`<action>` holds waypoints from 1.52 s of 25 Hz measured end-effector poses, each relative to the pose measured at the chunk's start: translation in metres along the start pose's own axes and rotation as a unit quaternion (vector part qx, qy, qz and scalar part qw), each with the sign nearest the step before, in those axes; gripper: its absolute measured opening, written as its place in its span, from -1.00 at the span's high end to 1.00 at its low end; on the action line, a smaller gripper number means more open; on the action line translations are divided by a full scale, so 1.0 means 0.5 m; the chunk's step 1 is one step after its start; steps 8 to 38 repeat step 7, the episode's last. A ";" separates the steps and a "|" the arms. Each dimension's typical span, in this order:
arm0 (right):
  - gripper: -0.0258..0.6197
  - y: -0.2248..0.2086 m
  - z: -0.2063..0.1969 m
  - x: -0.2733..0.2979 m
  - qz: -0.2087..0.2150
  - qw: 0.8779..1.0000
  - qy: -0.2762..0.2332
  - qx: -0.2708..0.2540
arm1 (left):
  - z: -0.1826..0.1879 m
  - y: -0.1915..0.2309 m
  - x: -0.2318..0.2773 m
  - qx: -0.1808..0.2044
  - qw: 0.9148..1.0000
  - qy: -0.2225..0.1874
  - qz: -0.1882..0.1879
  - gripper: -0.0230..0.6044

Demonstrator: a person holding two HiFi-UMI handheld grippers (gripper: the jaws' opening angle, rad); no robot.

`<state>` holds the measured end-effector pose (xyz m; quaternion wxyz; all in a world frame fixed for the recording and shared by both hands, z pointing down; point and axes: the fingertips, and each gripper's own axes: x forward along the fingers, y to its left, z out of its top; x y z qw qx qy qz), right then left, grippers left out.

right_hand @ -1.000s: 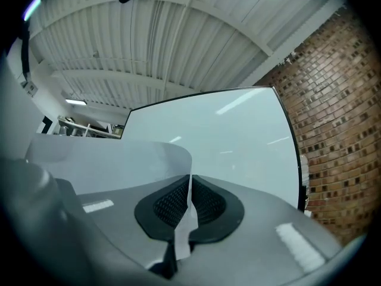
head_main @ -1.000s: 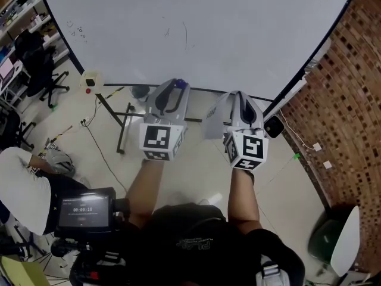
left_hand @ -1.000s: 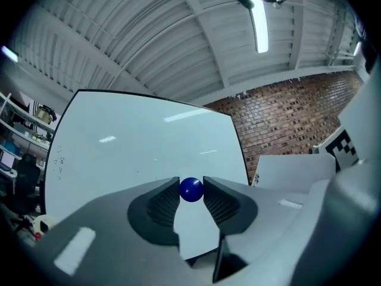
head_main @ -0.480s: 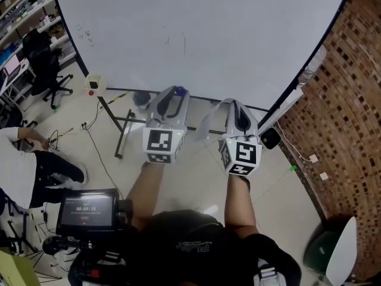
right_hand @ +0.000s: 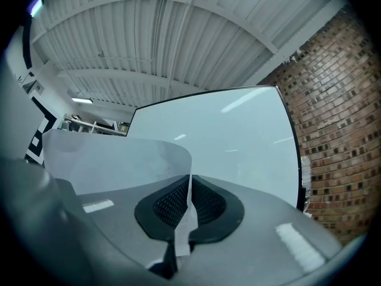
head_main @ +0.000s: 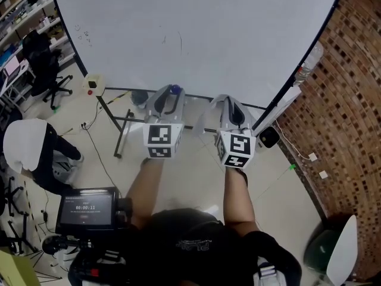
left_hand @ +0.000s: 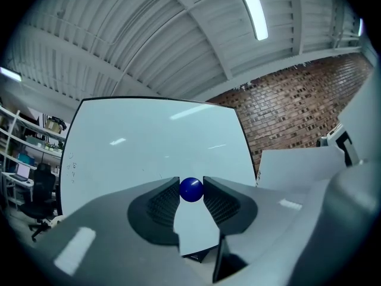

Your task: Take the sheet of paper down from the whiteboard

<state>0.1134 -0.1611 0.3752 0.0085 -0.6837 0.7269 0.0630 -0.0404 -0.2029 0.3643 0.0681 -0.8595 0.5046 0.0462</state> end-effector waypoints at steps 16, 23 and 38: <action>0.88 -0.009 -0.007 -0.004 -0.004 1.000 0.014 -0.003 | -0.005 -0.010 0.006 0.003 1.000 0.004 -0.004 0.53; 0.88 -0.009 -0.007 -0.004 -0.004 1.000 0.014 -0.003 | -0.005 -0.010 0.006 0.003 1.000 0.004 -0.004 0.53; 0.88 -0.009 -0.007 -0.004 -0.004 1.000 0.014 -0.003 | -0.005 -0.010 0.006 0.003 1.000 0.004 -0.004 0.53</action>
